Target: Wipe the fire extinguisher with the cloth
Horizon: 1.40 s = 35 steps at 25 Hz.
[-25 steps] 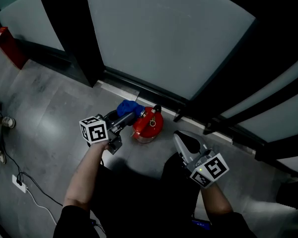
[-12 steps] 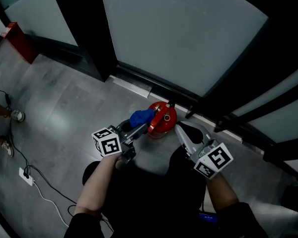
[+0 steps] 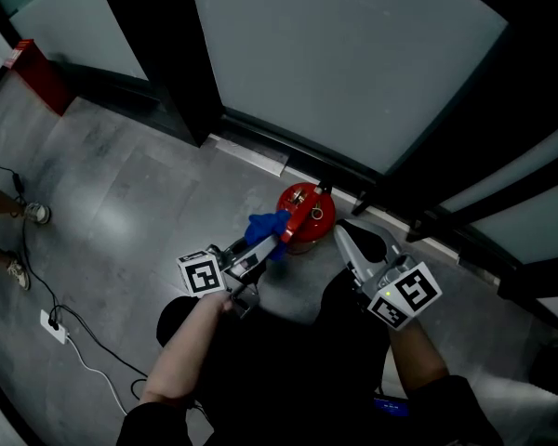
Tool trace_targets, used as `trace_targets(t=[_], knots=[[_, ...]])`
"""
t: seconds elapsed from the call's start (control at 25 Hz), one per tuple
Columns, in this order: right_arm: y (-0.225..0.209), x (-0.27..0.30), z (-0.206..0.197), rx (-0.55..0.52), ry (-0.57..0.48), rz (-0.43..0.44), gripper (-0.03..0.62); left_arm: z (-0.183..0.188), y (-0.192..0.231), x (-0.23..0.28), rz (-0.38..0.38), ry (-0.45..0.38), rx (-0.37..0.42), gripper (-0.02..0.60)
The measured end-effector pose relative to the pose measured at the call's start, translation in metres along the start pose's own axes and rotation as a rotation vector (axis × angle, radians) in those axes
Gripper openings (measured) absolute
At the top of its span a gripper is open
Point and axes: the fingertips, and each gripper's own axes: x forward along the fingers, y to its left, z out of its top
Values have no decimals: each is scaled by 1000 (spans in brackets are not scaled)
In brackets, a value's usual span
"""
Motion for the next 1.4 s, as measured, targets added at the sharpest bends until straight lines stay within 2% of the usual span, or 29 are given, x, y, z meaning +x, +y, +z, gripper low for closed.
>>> trace_targets(t=[0.12, 0.24, 0.32, 0.44, 0.52, 0.6, 0.72, 0.84, 0.92, 1.0, 1.08, 1.12, 1.24, 1.28, 1.32, 1.4], knots=[[-1, 0, -1, 7, -7, -5, 5, -7, 3, -1, -46, -108, -208, 167], [-1, 2, -1, 5, -9, -4, 5, -11, 1, -1, -74, -194, -327, 167], [-2, 2, -2, 7, -8, -6, 5, -17, 0, -1, -89, -226, -377, 167], [-4, 3, -4, 11, -3, -9, 5, -28, -1, 2, -108, -221, -426, 167], [-3, 5, -6, 10, 3, -9, 5, -37, -2, 5, -112, -189, -435, 167], [-2, 6, -7, 7, 5, -11, 5, -51, -1, 10, -93, -115, -410, 167], [-2, 6, -8, 6, 9, -15, 5, -81, 5, 20, -1, 61, -315, 167], [-2, 6, -9, 3, 15, -17, 5, -111, 26, 22, 165, 238, -180, 167], [-2, 6, -11, 0, 18, -19, 5, -121, 44, 16, 281, 307, -94, 167], [-3, 6, -11, -5, 20, -22, 5, -119, 50, 8, 347, 333, -23, 167], [-4, 4, -10, -17, 21, -25, 5, -106, 39, 0, 377, 329, 75, 167], [-5, 4, -10, -24, 21, -28, 5, -98, 30, -3, 385, 333, 156, 167], [-10, 1, -12, -24, 28, -38, 5, -72, 14, -11, 412, 385, 486, 170], [-11, 1, -14, -19, 30, -41, 5, -64, 13, -11, 423, 400, 569, 170], [-11, 2, -15, -16, 31, -42, 5, -58, 14, -10, 429, 414, 622, 170], [-10, 3, -16, -13, 31, -41, 5, -55, 15, -3, 420, 446, 674, 171]])
